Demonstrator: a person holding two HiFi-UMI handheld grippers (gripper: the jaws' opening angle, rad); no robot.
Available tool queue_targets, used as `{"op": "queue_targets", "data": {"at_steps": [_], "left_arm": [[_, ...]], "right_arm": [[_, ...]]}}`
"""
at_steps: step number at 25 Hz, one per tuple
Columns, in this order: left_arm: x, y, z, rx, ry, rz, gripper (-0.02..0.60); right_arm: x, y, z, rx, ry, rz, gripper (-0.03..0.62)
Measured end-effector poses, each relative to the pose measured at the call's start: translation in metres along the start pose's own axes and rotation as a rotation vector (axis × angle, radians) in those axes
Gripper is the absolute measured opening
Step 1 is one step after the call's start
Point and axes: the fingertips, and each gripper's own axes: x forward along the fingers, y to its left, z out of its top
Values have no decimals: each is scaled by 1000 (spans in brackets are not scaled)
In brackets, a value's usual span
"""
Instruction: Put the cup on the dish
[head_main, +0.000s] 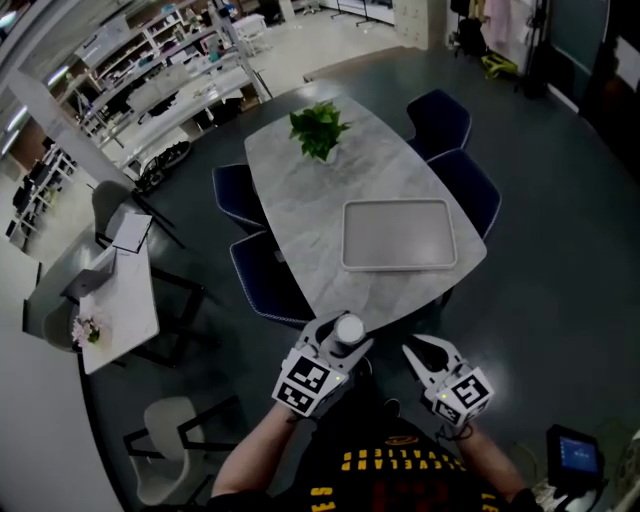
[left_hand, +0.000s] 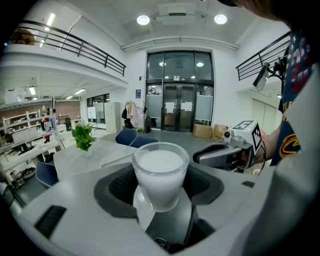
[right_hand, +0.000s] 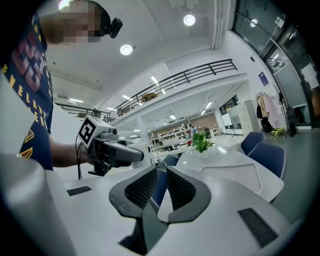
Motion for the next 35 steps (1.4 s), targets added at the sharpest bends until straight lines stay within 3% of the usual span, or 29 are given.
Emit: {"op": "queue_targets", "data": {"at_steps": [14,25,35], "left_arm": [[76,105,40,42,-24,-48,264],[109,161,35,51,-13,-82,264],[159,198,19,-34,24,-13,264]], "right_arm": [[85,-80,33,14,3,-83,51],[137,-109,38,39,29,-133,51],[168,-144,19,74,80,-55,51]]}}
